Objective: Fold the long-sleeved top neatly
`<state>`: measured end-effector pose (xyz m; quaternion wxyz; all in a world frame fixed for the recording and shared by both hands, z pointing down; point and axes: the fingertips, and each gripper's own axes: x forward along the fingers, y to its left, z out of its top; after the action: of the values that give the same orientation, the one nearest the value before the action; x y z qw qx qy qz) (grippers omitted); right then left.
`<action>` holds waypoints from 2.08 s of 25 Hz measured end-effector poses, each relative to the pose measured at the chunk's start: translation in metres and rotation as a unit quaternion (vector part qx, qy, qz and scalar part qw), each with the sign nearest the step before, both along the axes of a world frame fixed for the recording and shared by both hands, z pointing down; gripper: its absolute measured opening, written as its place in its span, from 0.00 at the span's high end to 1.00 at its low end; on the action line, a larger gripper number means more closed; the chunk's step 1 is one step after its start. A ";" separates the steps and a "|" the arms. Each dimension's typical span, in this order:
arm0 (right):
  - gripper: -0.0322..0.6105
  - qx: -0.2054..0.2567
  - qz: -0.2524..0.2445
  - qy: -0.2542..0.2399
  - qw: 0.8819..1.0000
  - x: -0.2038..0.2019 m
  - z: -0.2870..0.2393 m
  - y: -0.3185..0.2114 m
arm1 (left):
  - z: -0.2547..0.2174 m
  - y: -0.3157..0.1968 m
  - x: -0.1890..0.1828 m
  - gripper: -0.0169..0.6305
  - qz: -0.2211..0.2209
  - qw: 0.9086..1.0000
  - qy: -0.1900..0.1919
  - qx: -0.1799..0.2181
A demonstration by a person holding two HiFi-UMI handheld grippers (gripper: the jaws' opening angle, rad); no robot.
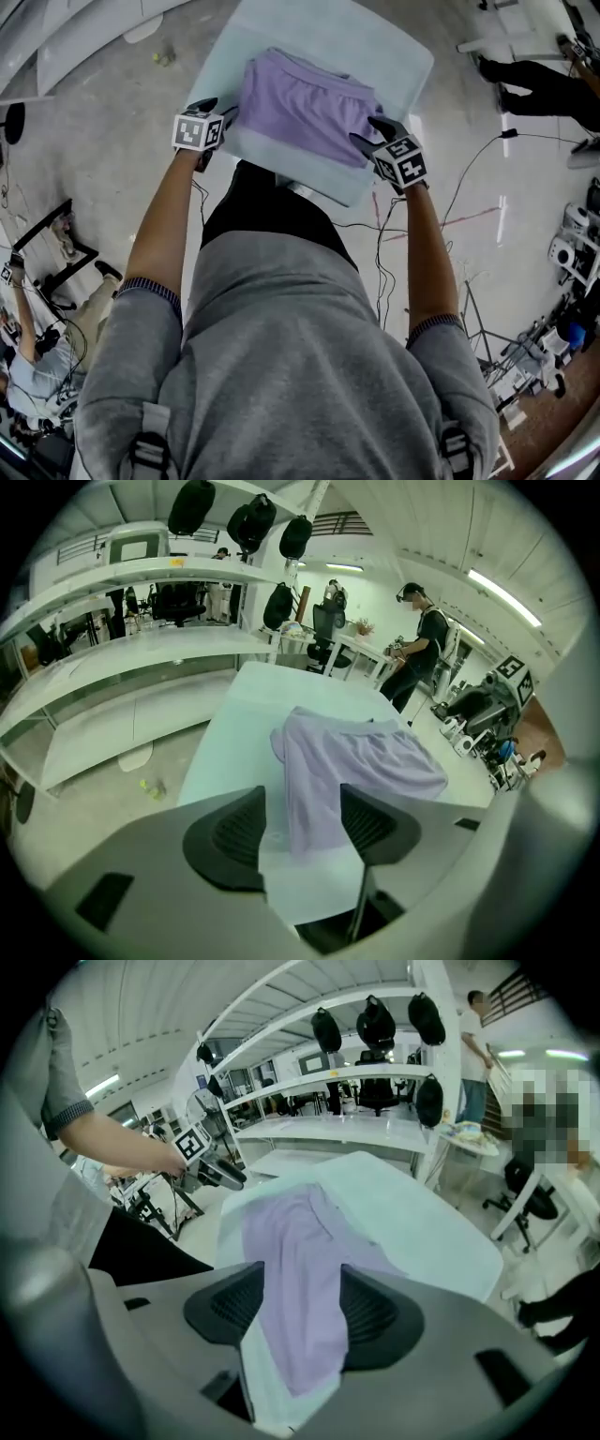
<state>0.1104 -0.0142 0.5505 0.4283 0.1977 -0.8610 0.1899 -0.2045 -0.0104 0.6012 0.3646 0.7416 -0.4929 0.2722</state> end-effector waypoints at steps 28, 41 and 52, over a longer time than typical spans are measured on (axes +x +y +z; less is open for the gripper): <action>0.49 -0.033 0.142 -0.118 0.982 -0.157 0.009 -0.080 | 0.086 -0.085 0.047 0.50 0.014 0.999 -0.015 -0.040; 0.49 -0.046 0.196 -0.111 0.973 -0.139 0.019 -0.076 | 0.084 -0.080 0.053 0.90 0.027 0.999 -0.032 -0.016; 0.50 -0.025 0.218 -0.114 0.969 -0.102 0.011 -0.082 | 0.041 -0.078 0.032 0.91 0.012 0.999 -0.031 0.004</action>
<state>0.0087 -0.0962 0.5615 0.2800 0.3474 -0.8352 0.3214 -0.1728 -0.0888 0.6426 0.3427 0.7403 -0.4960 0.2976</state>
